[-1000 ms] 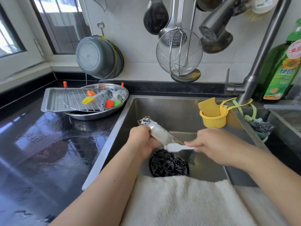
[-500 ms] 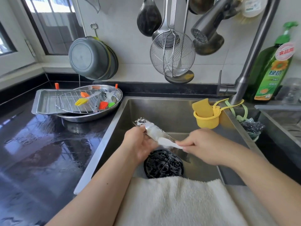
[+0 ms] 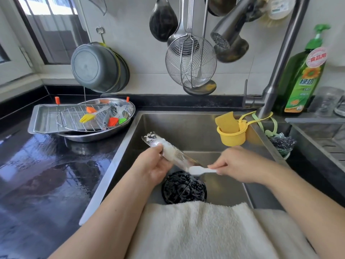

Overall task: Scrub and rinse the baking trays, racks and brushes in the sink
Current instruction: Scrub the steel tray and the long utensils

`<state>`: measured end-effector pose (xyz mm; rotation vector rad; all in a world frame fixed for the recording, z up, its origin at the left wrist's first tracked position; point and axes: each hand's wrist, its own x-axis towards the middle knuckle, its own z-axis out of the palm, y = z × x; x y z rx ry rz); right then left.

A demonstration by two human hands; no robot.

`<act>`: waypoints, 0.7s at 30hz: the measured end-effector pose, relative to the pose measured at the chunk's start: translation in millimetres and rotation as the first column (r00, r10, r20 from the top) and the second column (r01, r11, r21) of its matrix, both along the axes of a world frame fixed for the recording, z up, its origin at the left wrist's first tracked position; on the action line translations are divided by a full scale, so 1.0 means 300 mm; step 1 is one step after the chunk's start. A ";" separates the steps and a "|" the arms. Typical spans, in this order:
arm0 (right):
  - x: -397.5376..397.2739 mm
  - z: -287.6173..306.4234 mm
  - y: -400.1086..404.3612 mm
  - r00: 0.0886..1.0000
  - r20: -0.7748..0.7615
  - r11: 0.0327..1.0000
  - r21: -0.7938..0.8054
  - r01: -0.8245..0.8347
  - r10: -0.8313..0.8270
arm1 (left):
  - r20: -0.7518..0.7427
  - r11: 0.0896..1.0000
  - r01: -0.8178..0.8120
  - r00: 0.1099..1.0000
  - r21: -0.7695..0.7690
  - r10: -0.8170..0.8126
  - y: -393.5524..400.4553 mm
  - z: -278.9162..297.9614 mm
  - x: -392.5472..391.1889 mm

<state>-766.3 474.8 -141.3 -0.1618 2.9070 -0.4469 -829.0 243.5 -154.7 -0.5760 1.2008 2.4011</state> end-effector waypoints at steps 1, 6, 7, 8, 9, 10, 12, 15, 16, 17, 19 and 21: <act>-0.009 -0.017 -0.034 0.998 -0.045 0.999 -0.012 -0.039 0.038 | -0.007 1.000 -0.001 1.000 -0.025 0.001 0.004 0.000 0.002; -0.044 -0.016 -0.080 0.960 -0.276 0.988 -0.132 -0.082 0.043 | 0.023 0.993 -0.097 0.995 -0.070 0.099 -0.025 -0.001 -0.021; -0.039 -0.007 -0.060 0.971 -0.238 0.986 -0.156 -0.053 0.014 | 0.019 0.991 -0.104 0.994 -0.083 0.106 -0.029 -0.001 -0.021; -0.030 -0.003 -0.035 0.986 -0.168 0.985 -0.174 -0.018 -0.012 | 0.021 0.987 -0.117 0.993 -0.109 0.120 -0.030 -0.003 -0.022; -0.017 0.000 -0.009 0.996 -0.079 0.982 -0.190 0.024 -0.040 | 0.016 0.984 -0.126 0.992 -0.124 0.129 -0.030 -0.004 -0.021; -0.007 0.000 0.017 0.997 -0.004 0.978 -0.194 0.072 -0.074 | 0.011 0.982 -0.134 0.991 -0.132 0.136 -0.031 -0.005 -0.023; 0.002 0.000 0.066 0.989 0.028 0.979 -0.143 0.145 -0.143 | 0.013 0.983 -0.139 0.990 -0.119 0.141 -0.035 -0.009 -0.032; -0.004 0.003 0.107 0.981 -0.011 0.980 -0.058 0.191 -0.191 | 0.020 0.986 -0.137 0.990 -0.094 0.140 -0.042 -0.013 -0.038; -0.006 0.003 0.105 0.980 -0.017 0.979 -0.065 0.195 -0.196 | 0.024 0.986 -0.141 0.989 -0.092 0.144 -0.041 -0.013 -0.041; -0.006 0.001 0.093 0.981 -0.020 0.977 -0.095 0.191 -0.193 | 0.026 0.986 -0.146 0.989 -0.084 0.149 -0.040 -0.012 -0.041; -0.006 -0.006 0.049 0.988 -0.022 0.967 -0.210 0.142 -0.150 | 0.030 0.986 -0.152 0.988 -0.075 0.154 -0.030 -0.004 -0.032; -0.008 -0.017 -0.017 0.996 -0.067 0.956 -0.291 0.040 -0.062 | 0.032 0.987 -0.149 0.988 -0.059 0.151 -0.016 0.002 -0.017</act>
